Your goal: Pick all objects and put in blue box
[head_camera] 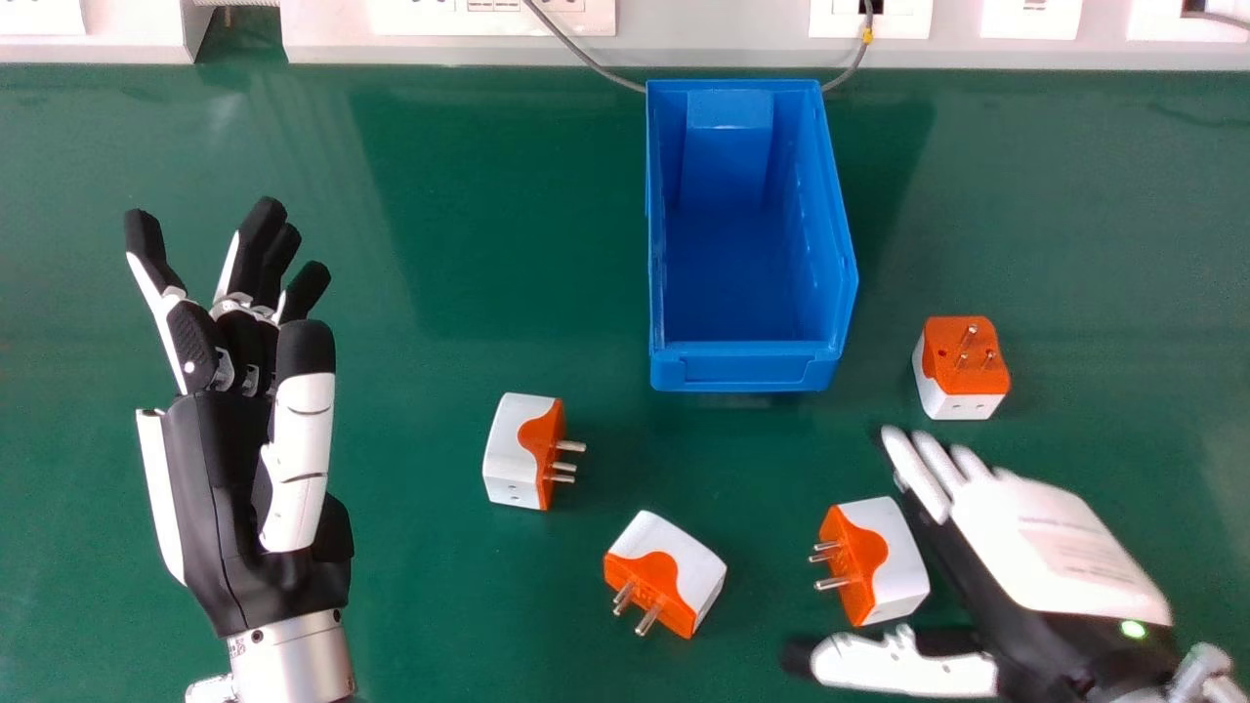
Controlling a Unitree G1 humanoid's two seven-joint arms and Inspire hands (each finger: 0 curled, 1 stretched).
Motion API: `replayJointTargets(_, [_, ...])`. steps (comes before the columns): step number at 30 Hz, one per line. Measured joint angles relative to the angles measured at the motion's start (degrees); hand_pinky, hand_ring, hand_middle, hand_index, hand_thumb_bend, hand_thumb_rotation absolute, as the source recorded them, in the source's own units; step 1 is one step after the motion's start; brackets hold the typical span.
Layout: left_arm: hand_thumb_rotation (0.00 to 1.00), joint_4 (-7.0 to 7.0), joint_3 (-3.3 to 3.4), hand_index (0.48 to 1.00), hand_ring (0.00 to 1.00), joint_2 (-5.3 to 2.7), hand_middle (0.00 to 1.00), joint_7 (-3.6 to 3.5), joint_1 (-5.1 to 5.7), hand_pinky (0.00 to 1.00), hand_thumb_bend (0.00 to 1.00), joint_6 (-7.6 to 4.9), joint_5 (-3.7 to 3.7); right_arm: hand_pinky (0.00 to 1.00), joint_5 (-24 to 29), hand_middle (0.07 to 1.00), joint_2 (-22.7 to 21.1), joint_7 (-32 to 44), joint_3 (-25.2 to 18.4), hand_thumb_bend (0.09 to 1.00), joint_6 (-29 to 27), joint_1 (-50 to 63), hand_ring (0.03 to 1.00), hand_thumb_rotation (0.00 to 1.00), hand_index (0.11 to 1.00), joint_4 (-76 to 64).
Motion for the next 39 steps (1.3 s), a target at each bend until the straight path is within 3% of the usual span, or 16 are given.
replayJointTargets(5, [0.61,-0.23,-0.08,0.886,0.9,0.0,0.89,0.0,0.04,0.87,0.74,0.0,0.17,1.0,-2.64,1.0,0.28,4.21,1.31,0.931,4.76,-1.76,1.0,0.3,0.96,-0.89])
replayJointTargets(14, [0.61,-0.81,-0.15,0.885,0.9,0.0,0.89,0.0,0.27,0.86,0.73,0.03,0.2,1.0,-1.44,1.0,0.05,4.45,2.38,0.929,6.45,-2.22,1.0,0.27,0.964,-0.79])
replayJointTargets(24, [0.61,-0.98,-0.63,0.883,0.9,0.01,0.89,-0.07,0.23,0.86,0.72,0.28,0.05,0.95,8.73,1.0,-3.62,-3.01,4.17,0.884,2.26,-7.28,1.0,0.19,0.964,8.04])
replayJointTargets(26, [0.61,-0.9,-0.45,0.881,0.9,0.01,0.89,0.02,0.15,0.86,0.73,0.3,-0.06,0.89,9.28,1.0,-4.79,-3.92,5.61,0.82,1.42,-10.14,1.0,0.06,0.947,12.17])
replayJointTargets(28, [0.61,-0.83,-0.46,0.88,0.9,0.01,0.89,0.03,0.04,0.86,0.73,0.35,0.02,0.88,9.46,1.0,-5.79,-4.68,6.9,0.8,1.3,-12.99,1.0,0.01,0.934,16.44])
replayJointTargets(35, [0.6,-0.64,-0.41,0.874,0.9,0.0,0.89,-0.01,-0.31,0.86,0.74,0.37,-0.12,0.86,11.09,1.0,-7.33,-12.51,9.45,0.731,1.2,-22.05,1.0,0.0,0.881,26.92])
replayJointTargets(37, [0.6,-0.63,-0.42,0.874,0.9,0.0,0.89,-0.02,-0.31,0.86,0.74,0.37,-0.19,0.75,11.7,1.0,-7.65,-14.68,10.13,0.678,1.15,-23.96,1.0,0.0,0.86,30.13])
replayJointTargets(39, [0.6,-0.64,-0.4,0.875,0.9,0.0,0.89,-0.01,-0.31,0.86,0.74,0.37,-0.26,0.73,12.34,1.0,-7.78,-15.7,10.66,0.671,1.31,-25.28,1.0,0.0,0.857,32.39])
